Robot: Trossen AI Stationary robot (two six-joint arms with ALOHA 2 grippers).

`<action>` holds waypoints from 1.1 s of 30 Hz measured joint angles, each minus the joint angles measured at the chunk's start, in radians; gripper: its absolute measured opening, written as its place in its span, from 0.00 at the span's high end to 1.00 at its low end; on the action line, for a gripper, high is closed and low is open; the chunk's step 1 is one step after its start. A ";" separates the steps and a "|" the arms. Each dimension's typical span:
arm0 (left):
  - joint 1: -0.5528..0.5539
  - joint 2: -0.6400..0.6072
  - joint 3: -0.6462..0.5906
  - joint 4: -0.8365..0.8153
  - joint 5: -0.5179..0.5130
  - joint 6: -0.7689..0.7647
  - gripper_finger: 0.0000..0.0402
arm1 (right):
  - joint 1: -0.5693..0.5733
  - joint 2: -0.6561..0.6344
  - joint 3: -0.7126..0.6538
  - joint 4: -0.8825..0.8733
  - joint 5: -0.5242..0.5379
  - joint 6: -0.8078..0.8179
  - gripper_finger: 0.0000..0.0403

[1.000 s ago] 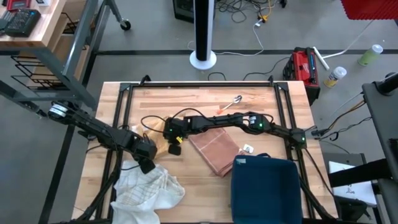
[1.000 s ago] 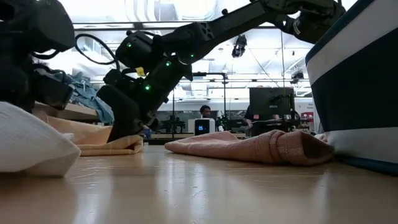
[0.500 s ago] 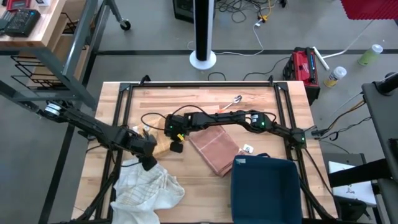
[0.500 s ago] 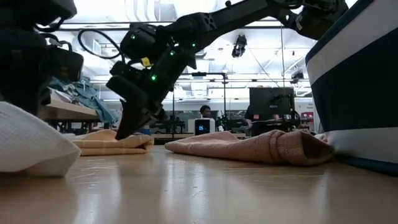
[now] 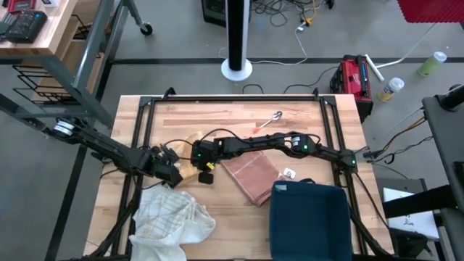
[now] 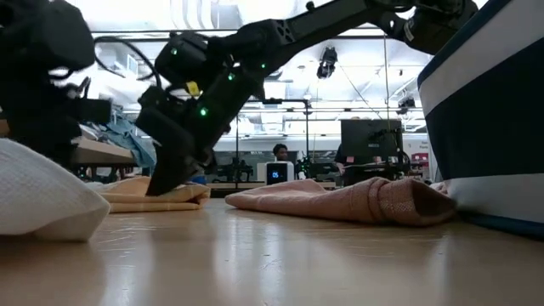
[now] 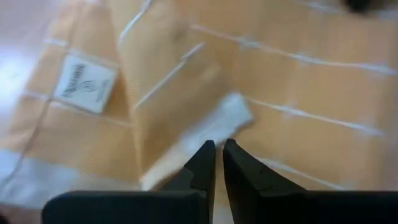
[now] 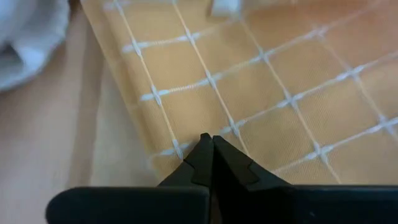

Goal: Fold towel
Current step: Fold the yellow towel

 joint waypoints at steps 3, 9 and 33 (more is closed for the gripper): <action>0.003 -0.015 -0.003 -0.130 -0.095 -0.180 0.97 | 0.000 0.007 0.000 -0.004 0.000 0.002 1.00; -0.002 -0.116 0.058 -0.249 -0.144 -0.251 0.99 | -0.007 0.007 -0.004 -0.015 0.000 0.000 1.00; 0.028 -0.044 0.004 0.110 -0.069 0.090 1.00 | -0.009 0.007 -0.005 -0.010 0.033 -0.012 0.99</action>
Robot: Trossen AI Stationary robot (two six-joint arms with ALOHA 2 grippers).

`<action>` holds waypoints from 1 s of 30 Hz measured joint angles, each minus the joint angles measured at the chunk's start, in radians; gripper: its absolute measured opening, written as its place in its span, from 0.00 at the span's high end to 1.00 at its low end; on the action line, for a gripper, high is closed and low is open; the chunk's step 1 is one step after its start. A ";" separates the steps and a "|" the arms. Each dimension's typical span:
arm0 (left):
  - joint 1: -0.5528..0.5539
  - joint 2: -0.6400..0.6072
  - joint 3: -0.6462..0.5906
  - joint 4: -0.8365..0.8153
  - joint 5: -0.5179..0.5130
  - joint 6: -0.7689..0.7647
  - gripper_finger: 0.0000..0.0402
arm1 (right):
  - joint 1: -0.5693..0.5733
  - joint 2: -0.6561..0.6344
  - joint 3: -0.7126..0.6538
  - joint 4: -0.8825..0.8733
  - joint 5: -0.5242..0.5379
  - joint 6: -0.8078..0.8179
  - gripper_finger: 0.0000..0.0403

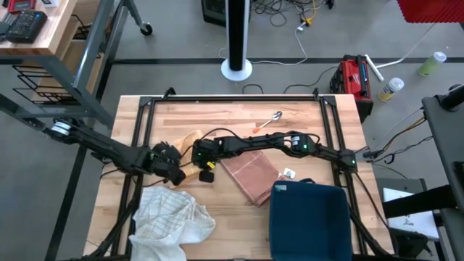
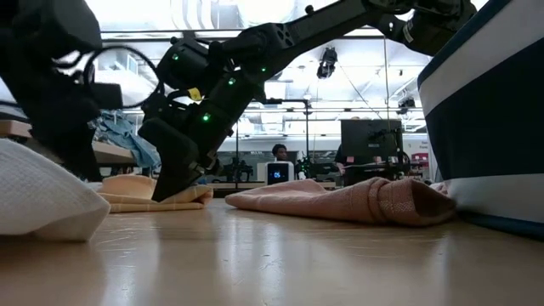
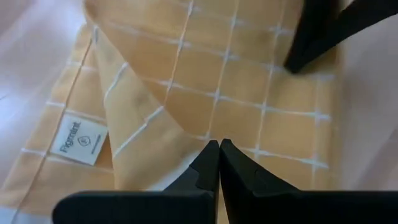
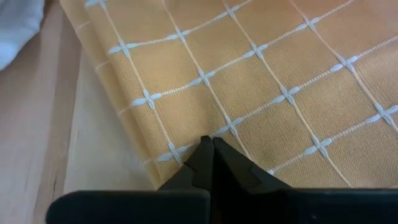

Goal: Fold towel
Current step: Fold the yellow towel

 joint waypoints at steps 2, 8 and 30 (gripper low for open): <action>0.001 0.052 0.000 -0.018 -0.018 -0.046 1.00 | 0.000 0.000 0.000 0.000 0.000 0.000 0.99; -0.002 0.115 0.058 -0.310 -0.151 -0.344 1.00 | 0.000 0.000 0.000 -0.008 0.000 0.000 0.99; -0.004 0.064 0.195 -0.433 0.102 -0.235 1.00 | -0.020 -0.099 0.005 -0.101 -0.011 -0.036 0.99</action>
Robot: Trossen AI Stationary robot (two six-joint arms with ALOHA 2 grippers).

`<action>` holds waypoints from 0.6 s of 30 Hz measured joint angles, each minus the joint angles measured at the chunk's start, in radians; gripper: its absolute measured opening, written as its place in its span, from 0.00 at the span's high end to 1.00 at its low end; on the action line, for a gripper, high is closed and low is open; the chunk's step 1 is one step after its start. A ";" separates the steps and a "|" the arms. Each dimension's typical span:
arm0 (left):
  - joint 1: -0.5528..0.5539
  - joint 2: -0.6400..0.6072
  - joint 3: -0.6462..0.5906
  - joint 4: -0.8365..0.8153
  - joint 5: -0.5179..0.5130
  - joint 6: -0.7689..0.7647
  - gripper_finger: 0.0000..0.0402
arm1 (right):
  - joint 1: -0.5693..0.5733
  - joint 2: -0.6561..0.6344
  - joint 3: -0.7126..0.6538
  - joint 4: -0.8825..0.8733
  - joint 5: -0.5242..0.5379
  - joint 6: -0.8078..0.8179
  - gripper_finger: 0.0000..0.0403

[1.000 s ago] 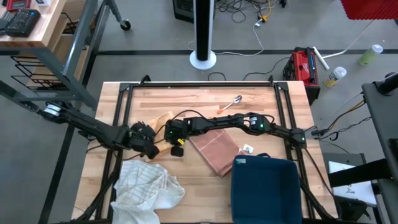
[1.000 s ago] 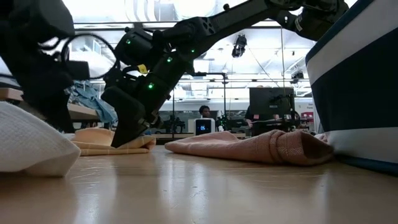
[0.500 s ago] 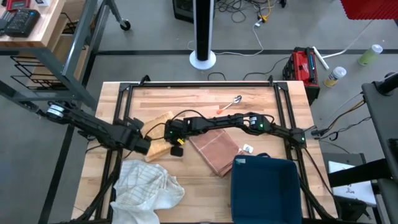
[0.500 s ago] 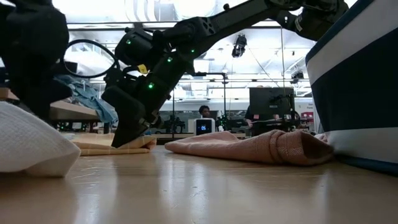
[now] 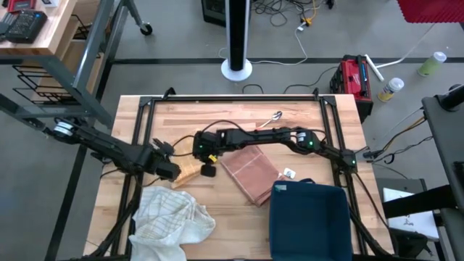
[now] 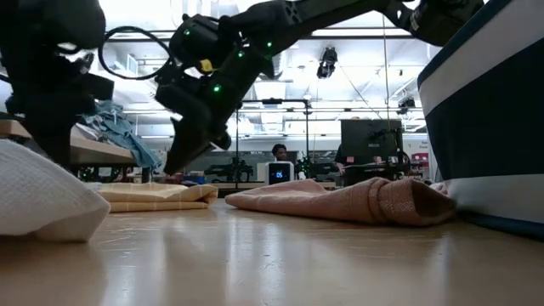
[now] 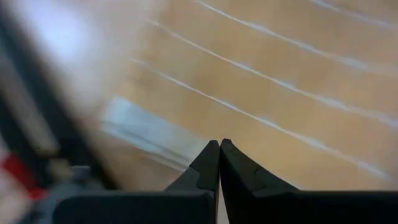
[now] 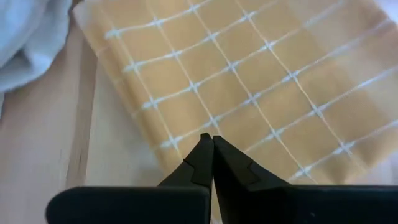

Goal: Fold towel
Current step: Fold the yellow towel

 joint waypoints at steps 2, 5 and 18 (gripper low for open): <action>-0.006 -0.006 -0.012 0.134 0.101 0.127 1.00 | 0.000 -0.006 0.000 -0.004 -0.005 -0.063 0.99; -0.017 -0.008 -0.027 0.290 0.214 0.272 1.00 | 0.003 -0.009 0.000 -0.018 -0.063 -0.156 0.99; -0.027 0.073 -0.035 0.311 0.292 0.293 0.84 | 0.001 -0.005 -0.014 -0.185 -0.002 -0.280 0.99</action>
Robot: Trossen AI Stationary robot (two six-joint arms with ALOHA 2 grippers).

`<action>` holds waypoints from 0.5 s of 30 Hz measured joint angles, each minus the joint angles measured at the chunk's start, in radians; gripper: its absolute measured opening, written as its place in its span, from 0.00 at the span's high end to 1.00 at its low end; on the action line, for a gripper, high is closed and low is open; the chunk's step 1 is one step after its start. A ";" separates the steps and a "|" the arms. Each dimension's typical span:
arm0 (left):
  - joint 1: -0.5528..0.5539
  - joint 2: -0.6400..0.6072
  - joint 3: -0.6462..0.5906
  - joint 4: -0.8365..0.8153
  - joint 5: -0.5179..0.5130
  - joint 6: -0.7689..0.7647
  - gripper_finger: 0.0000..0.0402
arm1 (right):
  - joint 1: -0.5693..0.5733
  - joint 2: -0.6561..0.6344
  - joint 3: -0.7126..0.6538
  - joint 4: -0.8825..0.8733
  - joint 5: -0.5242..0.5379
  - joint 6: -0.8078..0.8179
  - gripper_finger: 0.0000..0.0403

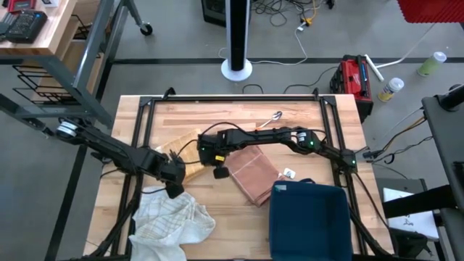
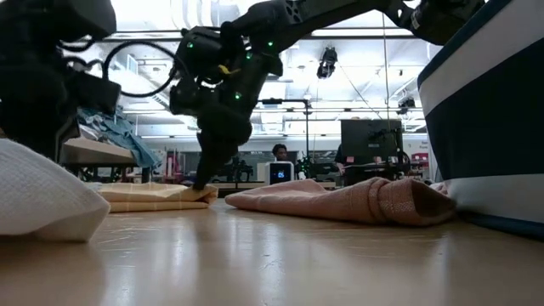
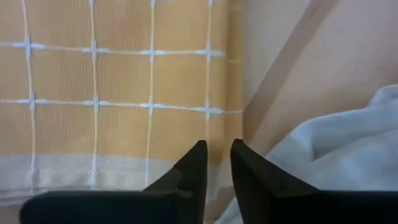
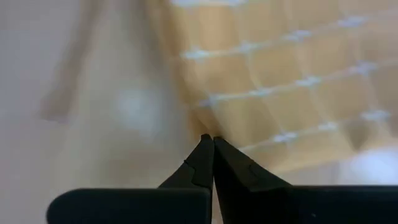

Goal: Fold towel
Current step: Fold the yellow towel

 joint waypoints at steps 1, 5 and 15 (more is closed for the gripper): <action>0.000 0.015 -0.004 0.003 0.014 0.000 0.82 | -0.001 0.000 -0.001 0.001 0.019 0.004 0.99; 0.000 0.077 -0.030 0.058 0.057 0.001 0.81 | -0.007 0.000 -0.002 0.009 0.025 0.042 0.99; 0.000 0.131 -0.076 0.321 0.093 0.028 0.98 | -0.007 0.000 -0.002 0.047 0.024 0.185 0.99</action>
